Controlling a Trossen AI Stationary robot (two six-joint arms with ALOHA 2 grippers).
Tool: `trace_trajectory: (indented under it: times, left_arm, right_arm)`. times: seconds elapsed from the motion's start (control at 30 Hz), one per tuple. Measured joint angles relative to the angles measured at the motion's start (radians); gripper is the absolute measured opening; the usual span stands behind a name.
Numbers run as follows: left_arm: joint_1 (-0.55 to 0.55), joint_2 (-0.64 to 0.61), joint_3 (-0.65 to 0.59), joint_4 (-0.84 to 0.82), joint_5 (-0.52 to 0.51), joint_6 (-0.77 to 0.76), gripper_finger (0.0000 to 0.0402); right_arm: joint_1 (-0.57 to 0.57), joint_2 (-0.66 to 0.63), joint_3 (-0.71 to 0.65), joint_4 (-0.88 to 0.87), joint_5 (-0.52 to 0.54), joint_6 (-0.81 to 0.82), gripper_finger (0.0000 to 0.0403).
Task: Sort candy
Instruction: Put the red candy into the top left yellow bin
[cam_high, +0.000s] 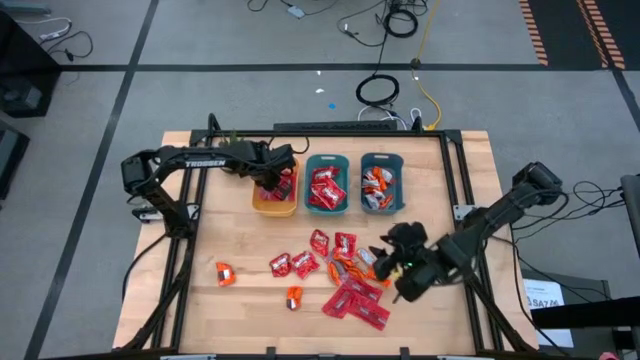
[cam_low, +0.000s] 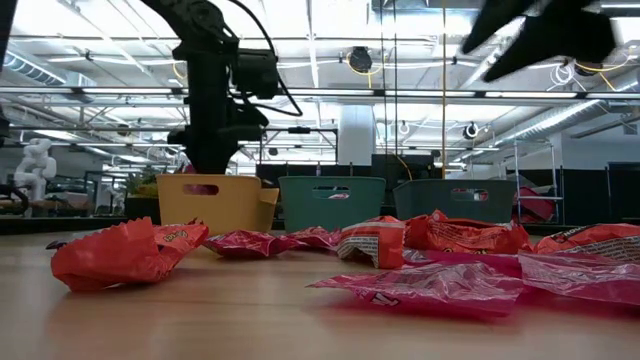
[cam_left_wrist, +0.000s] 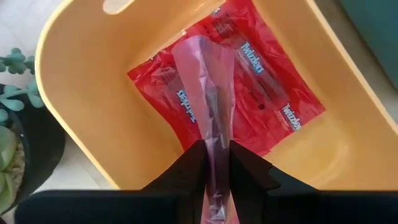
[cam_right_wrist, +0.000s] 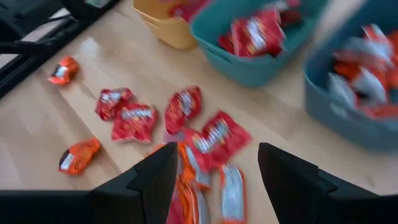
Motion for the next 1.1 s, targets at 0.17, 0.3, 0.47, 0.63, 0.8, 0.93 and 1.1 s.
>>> trace_trajectory:
  times: [0.17,0.3,0.47,0.63,0.8,0.93,1.1]
  left_arm:
    - [0.001,0.0,0.003,0.005,-0.014,0.017,0.0081]
    - [0.0,0.0,0.004,0.005,-0.014,0.028,0.0082]
    - [0.0,0.0,0.004,-0.005,-0.009,0.026,0.0082]
    - [0.0,0.0,0.004,-0.001,0.038,0.018,0.0082]
    - [0.0,0.0,0.004,0.007,0.04,0.018,0.0082]
    - [0.0,0.0,0.004,0.007,0.047,0.018,0.0082]
    - [0.0,0.0,0.004,0.024,0.051,0.032,0.0082]
  right_arm:
    - [-0.103,0.003,0.0,0.217,0.0,-0.319,0.0218]
    - [-0.164,0.01,0.0,0.289,-0.002,-0.461,0.0221]
    - [-0.207,0.014,0.0,0.289,-0.006,-0.454,0.0221]
    - [-0.222,0.014,0.0,0.29,-0.032,-0.444,0.0221]
    - [-0.224,0.014,0.0,0.292,-0.035,-0.444,0.0222]
    - [-0.224,0.015,0.0,0.285,-0.035,-0.451,0.0222]
    - [-0.224,0.052,0.0,0.286,-0.035,-0.479,0.0222]
